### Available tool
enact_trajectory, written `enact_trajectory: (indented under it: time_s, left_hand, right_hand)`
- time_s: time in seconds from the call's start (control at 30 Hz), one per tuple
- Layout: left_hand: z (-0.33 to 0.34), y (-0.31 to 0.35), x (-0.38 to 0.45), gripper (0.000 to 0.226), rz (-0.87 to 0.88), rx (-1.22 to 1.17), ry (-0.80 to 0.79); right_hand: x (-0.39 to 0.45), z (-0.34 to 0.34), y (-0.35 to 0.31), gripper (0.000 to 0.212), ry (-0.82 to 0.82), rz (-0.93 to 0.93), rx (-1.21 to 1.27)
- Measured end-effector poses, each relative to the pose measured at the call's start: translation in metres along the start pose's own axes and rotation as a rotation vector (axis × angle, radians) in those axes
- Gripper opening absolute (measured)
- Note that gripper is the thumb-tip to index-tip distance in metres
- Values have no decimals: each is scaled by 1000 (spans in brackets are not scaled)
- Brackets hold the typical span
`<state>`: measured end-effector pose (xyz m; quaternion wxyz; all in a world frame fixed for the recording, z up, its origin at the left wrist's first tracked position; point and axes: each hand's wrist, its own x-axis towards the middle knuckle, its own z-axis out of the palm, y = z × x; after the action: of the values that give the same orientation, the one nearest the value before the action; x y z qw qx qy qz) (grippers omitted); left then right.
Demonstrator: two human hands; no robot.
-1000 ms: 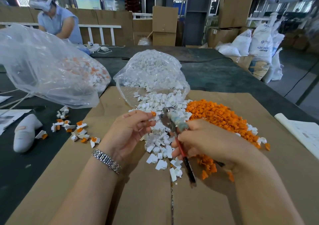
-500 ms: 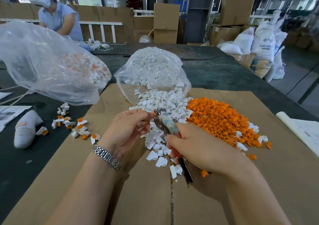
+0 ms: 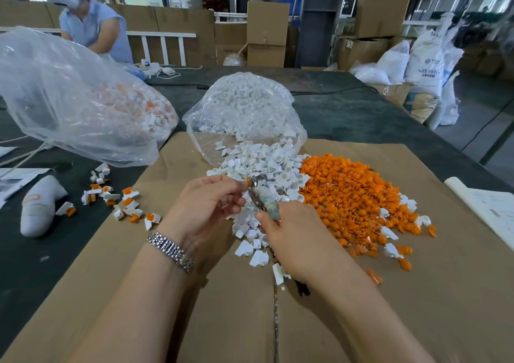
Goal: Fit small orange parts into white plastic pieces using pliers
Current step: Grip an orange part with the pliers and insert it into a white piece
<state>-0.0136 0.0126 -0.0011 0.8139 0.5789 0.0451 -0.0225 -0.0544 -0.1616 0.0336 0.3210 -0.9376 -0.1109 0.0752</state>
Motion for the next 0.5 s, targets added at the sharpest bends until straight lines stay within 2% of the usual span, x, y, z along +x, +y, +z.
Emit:
enact_trajectory:
  time_s: [0.2,0.27,0.4,0.5]
  left_hand:
    - [5,8,-8,10,3,-56,-39]
    - [5,11,-10,13,12,-44,-34]
    - [8,10,-14,13,-7,43,-82]
    - [11,10,-17,16,5,57,-109]
  right_hand:
    - [-11,-31,-1,53,-170,96,284]
    - [-14,-44,6,57,-95,123,211]
    - [1,-61,39,43,184,168,-104]
    - [15,-56,62,43,277,278,-317]
